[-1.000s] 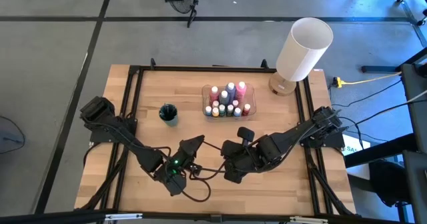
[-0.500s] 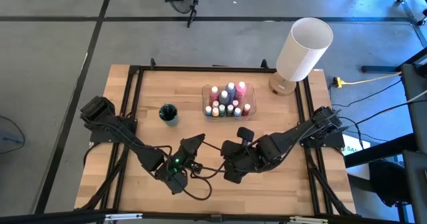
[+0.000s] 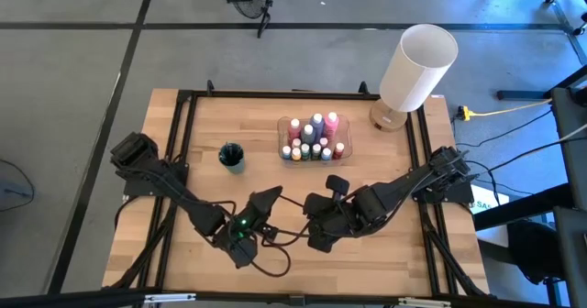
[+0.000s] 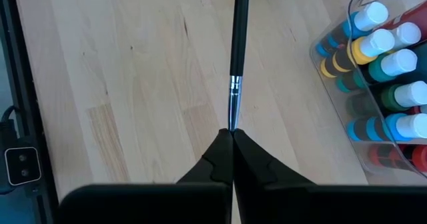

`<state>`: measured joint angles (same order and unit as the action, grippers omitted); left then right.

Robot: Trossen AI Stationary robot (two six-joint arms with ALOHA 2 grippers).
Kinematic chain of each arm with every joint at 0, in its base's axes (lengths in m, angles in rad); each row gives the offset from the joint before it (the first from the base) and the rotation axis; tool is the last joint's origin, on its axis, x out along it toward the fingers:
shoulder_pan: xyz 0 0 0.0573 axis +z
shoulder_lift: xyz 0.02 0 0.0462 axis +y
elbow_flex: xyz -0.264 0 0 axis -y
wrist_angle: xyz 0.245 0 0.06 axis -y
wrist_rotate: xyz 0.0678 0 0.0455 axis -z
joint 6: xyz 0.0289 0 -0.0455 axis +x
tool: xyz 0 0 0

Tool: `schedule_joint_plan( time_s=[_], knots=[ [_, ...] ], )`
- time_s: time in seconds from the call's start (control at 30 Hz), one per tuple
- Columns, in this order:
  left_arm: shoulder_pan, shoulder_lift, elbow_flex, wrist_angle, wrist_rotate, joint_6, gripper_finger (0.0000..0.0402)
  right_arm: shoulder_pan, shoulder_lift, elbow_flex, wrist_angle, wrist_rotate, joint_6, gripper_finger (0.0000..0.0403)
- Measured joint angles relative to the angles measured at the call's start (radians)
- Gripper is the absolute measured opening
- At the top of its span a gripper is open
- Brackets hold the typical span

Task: Pick & Place Paint Supplies
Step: Put the black paint brush into the green cup

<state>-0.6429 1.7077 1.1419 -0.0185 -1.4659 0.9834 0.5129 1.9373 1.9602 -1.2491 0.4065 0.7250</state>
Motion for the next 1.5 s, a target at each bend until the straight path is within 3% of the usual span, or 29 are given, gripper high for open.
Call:
schedule_joint_plan(
  time_s=[0.77, 1.5],
  knots=[
    [0.010, 0.001, -0.002, -0.009, 0.026, 0.014, 0.0010, -0.008, 0.000, 0.000, -0.002, 0.000, 0.000, 0.0000],
    [-0.005, 0.001, -0.002, 0.014, 0.024, -0.076, 0.0007, -0.008, -0.002, 0.001, 0.006, 0.001, -0.008, 0.0000]
  ],
)
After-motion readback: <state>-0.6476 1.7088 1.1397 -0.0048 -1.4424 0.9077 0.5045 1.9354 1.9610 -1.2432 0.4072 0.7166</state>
